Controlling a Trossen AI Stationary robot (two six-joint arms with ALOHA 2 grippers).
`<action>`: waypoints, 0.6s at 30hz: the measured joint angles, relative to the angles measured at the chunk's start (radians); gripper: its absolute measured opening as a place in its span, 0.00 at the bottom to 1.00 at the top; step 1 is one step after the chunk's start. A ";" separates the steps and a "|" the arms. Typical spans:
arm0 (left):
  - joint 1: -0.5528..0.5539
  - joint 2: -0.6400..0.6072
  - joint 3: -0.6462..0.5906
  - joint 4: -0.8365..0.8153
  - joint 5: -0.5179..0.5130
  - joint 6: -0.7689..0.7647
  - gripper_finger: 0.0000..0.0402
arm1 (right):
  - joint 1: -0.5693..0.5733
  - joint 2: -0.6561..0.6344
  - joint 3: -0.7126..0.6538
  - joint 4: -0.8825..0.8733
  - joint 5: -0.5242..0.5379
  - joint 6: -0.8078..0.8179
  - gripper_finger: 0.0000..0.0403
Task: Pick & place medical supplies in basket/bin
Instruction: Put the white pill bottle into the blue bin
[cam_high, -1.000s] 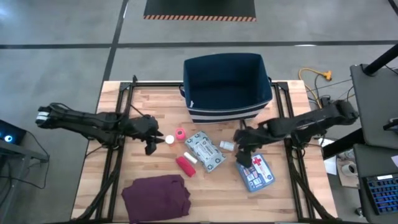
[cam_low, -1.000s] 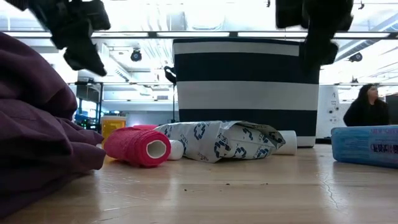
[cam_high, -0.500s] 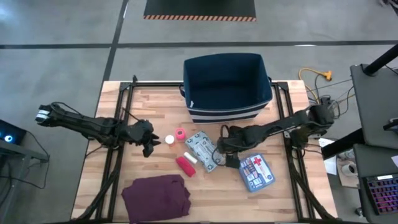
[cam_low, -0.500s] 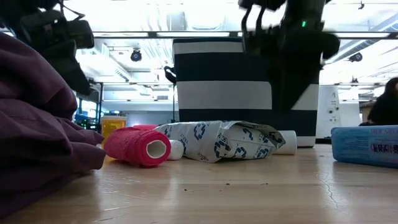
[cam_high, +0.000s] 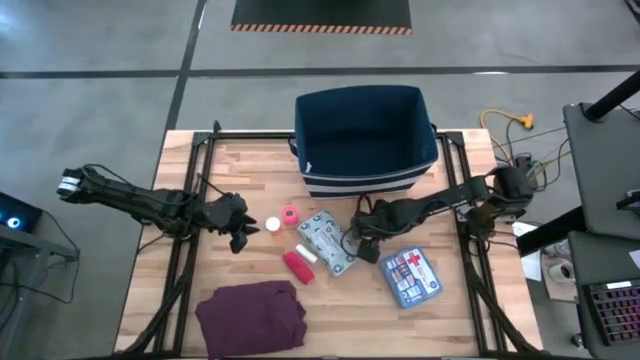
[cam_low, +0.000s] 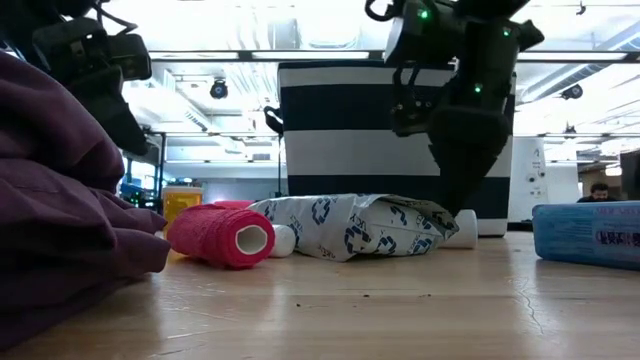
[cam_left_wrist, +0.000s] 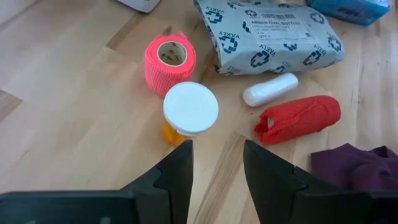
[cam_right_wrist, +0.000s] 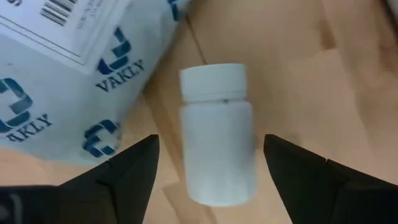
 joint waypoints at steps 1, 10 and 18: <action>0.000 0.000 0.000 0.000 0.000 0.000 0.31 | 0.000 0.005 0.000 0.010 -0.010 -0.002 0.70; 0.000 0.001 0.000 -0.002 0.000 0.000 0.31 | -0.019 0.091 -0.005 0.029 -0.027 -0.065 0.74; 0.001 0.013 0.000 -0.002 -0.001 -0.002 0.31 | -0.019 0.102 -0.006 0.066 -0.026 -0.115 0.61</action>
